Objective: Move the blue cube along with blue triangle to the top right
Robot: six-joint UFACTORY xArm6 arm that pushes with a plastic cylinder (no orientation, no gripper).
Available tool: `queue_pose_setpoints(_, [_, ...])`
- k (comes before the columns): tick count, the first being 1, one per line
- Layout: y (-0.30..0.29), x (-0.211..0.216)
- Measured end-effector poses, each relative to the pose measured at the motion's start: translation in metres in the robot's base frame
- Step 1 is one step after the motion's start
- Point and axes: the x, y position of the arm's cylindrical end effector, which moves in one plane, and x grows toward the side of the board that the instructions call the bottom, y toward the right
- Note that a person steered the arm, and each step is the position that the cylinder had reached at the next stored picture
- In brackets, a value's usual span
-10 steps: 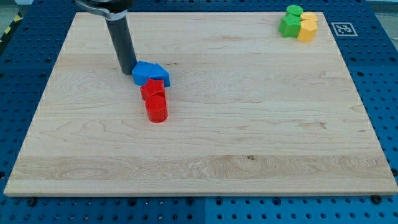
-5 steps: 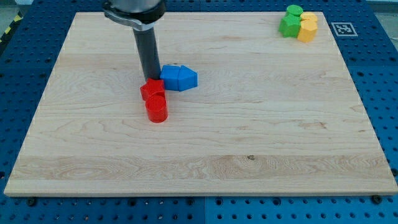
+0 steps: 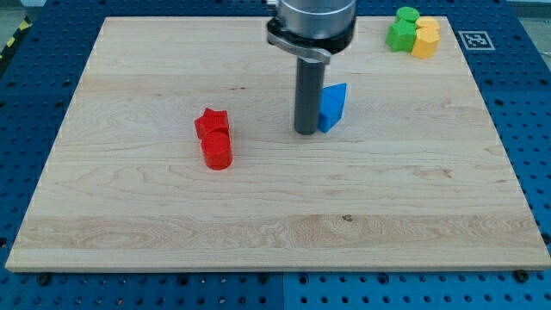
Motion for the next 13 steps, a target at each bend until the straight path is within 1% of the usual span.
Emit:
queue_pose_setpoints(2, [0.036,0.000])
queue_pose_setpoints(4, [0.038,-0.003])
queue_pose_setpoints(10, [0.027,-0.121])
queue_pose_setpoints(12, [0.049,-0.124])
queue_pose_setpoints(13, [0.063,-0.133])
